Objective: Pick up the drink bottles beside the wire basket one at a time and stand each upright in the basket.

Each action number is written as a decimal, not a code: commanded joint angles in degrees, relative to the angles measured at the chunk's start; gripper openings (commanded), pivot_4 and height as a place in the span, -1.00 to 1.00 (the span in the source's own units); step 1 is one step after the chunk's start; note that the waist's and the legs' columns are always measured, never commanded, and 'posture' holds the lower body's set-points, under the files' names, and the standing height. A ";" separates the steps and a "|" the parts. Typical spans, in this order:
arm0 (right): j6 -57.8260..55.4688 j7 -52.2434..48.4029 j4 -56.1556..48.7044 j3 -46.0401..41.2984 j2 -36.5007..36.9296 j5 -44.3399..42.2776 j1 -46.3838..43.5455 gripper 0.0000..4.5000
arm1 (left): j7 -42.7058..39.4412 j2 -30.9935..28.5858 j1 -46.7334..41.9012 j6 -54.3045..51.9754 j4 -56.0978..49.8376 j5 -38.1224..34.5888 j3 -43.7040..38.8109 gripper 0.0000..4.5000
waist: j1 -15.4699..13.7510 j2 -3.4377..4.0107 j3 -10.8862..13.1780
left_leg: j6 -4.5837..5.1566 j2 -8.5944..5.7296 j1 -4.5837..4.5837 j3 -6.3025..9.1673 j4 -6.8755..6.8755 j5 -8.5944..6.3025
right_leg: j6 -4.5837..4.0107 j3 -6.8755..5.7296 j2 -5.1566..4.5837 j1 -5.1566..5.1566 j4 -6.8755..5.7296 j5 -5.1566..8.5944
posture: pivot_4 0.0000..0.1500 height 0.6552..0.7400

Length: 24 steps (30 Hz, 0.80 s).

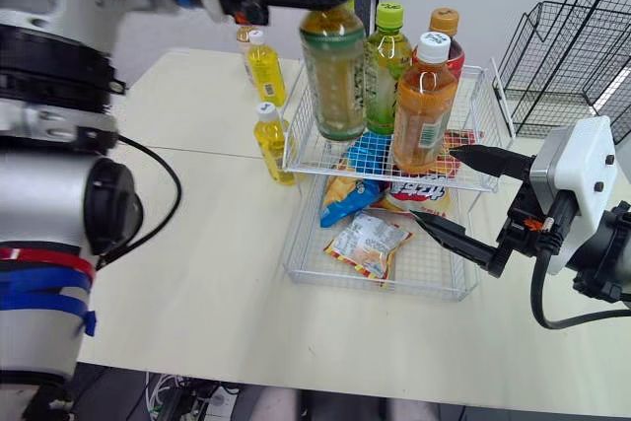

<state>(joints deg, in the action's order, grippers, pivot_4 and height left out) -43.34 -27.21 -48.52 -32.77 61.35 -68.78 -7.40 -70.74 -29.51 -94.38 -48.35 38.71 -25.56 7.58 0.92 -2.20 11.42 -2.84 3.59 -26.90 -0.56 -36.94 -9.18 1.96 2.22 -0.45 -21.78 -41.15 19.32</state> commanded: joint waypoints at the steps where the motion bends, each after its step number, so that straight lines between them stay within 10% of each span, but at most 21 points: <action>1: 0.18 1.99 -1.14 -2.69 1.14 -1.18 -0.09 1.00 | 0.10 2.66 -0.18 5.08 -1.20 1.26 -1.24 -0.40 | 0.06 0.00 0.00 | 0.00 -0.01 0.00 -0.01 0.00 0.00 | 0.00 0.00 0.00 0.00 0.00 0.00 | 1.00 -0.16; 19: 0.26 3.53 -1.52 -5.42 2.08 -2.73 2.04 1.00 | -0.69 9.76 0.07 15.72 7.24 7.04 -2.74 -0.40 | 0.63 0.01 0.00 | 0.00 -0.03 0.03 -0.03 -0.02 0.00 | 0.01 0.05 0.01 0.02 -0.04 0.00 | 1.00 -0.16; 24: 0.31 3.47 -1.68 -5.87 2.27 -3.00 2.42 1.00 | -3.89 8.62 -0.27 15.75 5.70 6.39 -3.12 0.30 | 0.64 0.01 0.00 | 0.00 -0.02 0.03 -0.04 -0.02 0.00 | 0.01 0.05 0.01 0.02 -0.04 0.00 | 1.00 -0.16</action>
<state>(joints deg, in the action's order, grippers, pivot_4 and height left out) -43.65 -23.74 -49.44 -36.78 62.82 -71.06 -5.03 -73.64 -20.14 -92.00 -33.37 46.37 -18.78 6.12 1.56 -2.19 11.41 -2.84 3.57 -26.88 -0.59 -36.96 -9.18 1.97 2.26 -0.44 -21.76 -41.19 19.32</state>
